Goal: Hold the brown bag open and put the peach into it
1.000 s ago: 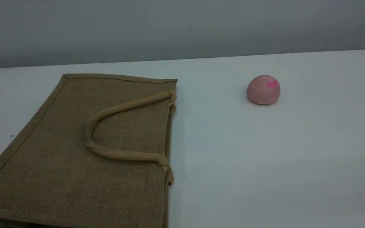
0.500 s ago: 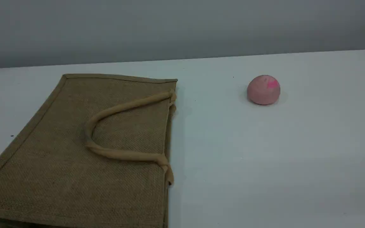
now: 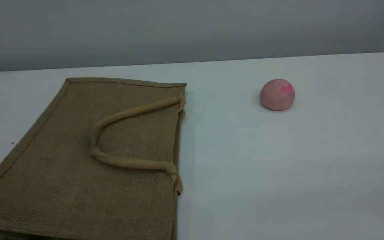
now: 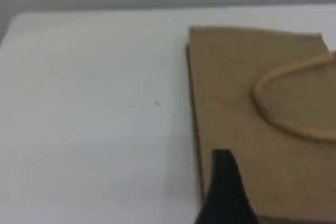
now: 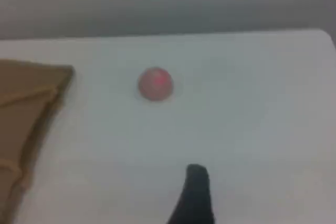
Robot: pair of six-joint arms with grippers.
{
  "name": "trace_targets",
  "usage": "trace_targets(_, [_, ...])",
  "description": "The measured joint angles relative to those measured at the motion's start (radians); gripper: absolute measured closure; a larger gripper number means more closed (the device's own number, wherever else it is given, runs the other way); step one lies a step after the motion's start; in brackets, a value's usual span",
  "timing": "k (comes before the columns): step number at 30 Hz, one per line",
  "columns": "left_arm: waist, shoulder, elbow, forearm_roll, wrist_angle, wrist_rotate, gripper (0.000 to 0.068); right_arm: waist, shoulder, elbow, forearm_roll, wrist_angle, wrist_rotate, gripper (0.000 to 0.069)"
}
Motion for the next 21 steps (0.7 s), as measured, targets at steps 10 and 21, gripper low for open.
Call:
trace_targets(10, [-0.037,0.336,-0.176,-0.005,-0.11,-0.026,0.0232,0.02,0.338,-0.25,-0.018,-0.107,0.0,0.0138])
trace_targets(21, [-0.037,0.829,-0.312,-0.015,-0.274,-0.026,0.0232,0.02,0.759,-0.493,-0.02,-0.134,-0.001,0.0138])
